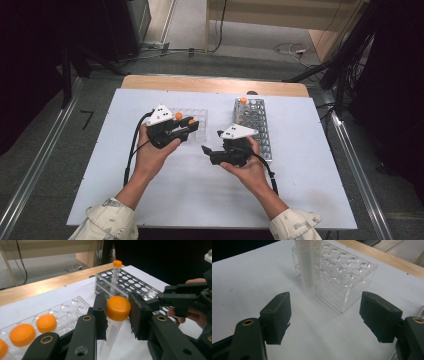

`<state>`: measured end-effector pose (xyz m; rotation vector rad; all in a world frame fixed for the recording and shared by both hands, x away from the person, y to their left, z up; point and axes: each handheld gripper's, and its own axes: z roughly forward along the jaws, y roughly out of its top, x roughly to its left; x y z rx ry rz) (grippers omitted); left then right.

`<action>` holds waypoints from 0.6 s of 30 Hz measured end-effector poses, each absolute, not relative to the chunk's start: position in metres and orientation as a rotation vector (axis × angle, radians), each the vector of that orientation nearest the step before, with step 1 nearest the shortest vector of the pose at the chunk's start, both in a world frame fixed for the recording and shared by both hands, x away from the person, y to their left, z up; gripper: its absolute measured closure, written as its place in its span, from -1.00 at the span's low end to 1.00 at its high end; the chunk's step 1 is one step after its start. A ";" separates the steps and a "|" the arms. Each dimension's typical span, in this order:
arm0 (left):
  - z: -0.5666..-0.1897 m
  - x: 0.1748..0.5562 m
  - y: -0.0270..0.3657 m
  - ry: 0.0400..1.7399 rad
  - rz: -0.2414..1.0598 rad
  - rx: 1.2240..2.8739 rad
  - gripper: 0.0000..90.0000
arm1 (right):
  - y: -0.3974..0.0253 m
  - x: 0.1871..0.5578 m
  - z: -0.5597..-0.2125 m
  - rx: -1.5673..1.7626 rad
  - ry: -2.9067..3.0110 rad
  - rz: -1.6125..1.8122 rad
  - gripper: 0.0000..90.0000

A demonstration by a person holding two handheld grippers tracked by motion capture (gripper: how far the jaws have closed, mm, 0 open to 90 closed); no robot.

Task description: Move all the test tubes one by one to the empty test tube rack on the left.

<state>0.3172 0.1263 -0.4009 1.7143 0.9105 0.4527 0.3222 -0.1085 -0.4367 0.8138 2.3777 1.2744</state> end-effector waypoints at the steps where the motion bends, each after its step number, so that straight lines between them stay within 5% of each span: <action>1: -0.399 0.319 0.127 0.915 0.455 1.709 0.56 | -0.109 0.323 -0.437 0.813 2.374 1.275 -0.47; 18: -0.389 0.345 0.142 0.984 0.460 1.653 0.56 | -0.109 0.321 -0.436 0.811 2.378 1.275 -0.47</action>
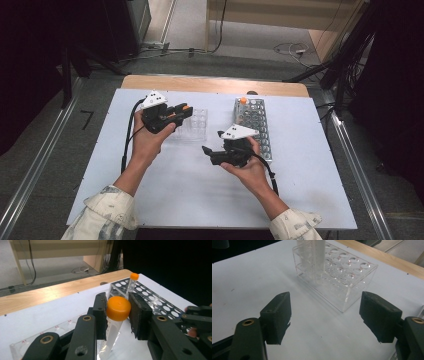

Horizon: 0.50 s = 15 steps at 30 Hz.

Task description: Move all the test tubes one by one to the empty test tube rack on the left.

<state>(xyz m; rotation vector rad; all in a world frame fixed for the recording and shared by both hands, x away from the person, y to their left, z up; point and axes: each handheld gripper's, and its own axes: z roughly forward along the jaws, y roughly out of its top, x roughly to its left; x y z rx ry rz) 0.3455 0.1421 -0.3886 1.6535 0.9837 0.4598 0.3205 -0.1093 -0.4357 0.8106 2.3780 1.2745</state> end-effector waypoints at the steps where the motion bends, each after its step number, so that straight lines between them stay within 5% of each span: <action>1: -0.388 0.347 0.143 0.982 0.464 1.655 0.56 | -0.109 0.321 -0.436 0.807 2.376 1.275 -0.47; 15: -0.391 0.365 0.143 1.021 0.495 1.655 0.56 | -0.112 0.321 -0.434 0.812 2.372 1.284 -0.46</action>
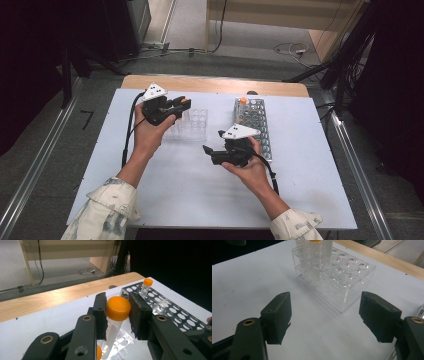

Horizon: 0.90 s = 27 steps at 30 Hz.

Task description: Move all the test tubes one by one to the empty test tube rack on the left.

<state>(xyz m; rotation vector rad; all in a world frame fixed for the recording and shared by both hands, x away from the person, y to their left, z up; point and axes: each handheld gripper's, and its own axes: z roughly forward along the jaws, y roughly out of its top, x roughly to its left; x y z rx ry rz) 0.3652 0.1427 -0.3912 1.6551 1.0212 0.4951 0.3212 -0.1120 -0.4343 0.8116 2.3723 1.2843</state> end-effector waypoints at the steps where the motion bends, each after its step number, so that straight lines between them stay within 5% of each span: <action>1: -0.392 0.366 0.142 1.022 0.500 1.666 0.56 | -0.112 0.321 -0.434 0.813 2.373 1.283 -0.46; 27: -0.419 0.364 0.136 1.056 0.530 1.753 0.48 | -0.112 0.321 -0.435 0.818 2.378 1.276 -0.45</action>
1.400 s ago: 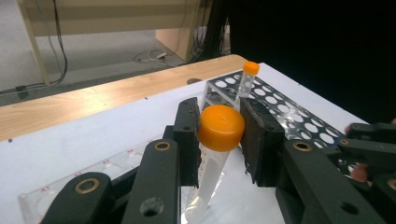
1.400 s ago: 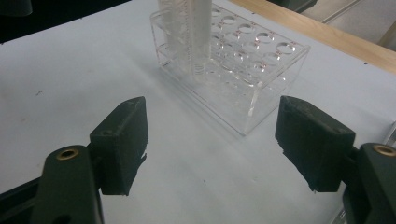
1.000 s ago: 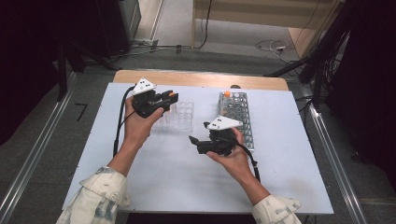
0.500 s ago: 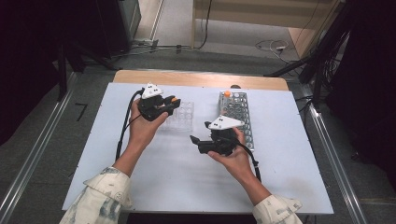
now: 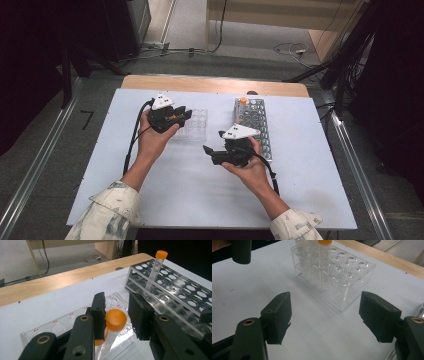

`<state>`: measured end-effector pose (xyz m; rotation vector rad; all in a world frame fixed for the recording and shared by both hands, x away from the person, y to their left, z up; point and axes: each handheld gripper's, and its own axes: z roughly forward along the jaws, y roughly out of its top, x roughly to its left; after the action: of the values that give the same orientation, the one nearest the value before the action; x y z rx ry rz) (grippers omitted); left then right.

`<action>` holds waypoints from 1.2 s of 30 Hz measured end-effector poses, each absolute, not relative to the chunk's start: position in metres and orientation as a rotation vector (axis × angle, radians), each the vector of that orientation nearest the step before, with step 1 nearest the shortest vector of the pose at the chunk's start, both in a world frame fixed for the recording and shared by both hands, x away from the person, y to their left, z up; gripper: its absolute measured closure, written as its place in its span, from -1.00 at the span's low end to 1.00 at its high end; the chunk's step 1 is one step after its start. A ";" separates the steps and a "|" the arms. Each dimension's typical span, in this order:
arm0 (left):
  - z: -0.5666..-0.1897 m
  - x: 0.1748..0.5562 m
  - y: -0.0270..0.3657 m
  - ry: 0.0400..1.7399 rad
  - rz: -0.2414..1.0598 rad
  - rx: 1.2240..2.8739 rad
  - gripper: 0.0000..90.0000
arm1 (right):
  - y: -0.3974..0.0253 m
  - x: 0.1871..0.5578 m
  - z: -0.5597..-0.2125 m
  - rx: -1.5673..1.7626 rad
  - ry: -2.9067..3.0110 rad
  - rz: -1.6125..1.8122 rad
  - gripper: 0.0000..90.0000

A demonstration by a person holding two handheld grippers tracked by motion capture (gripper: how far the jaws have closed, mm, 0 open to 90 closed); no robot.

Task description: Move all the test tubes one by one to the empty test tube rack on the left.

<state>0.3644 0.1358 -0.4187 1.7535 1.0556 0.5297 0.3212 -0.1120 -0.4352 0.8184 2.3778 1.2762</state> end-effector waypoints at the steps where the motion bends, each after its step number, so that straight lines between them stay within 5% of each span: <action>1: -0.419 0.364 0.136 1.054 0.532 1.755 0.47 | -0.112 0.321 -0.435 0.819 2.378 1.276 -0.45; 21: -0.410 0.343 0.134 1.003 0.470 1.691 -0.21 | -0.122 0.326 -0.430 0.862 2.328 1.292 -0.45; 36: -0.418 0.320 0.131 0.976 0.430 1.705 -0.35 | -0.160 0.356 -0.416 1.009 2.197 1.252 -0.46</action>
<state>0.3197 0.1308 -0.4177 1.7053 0.9758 0.4301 0.3558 -0.1601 -0.4157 1.0090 2.1975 1.2522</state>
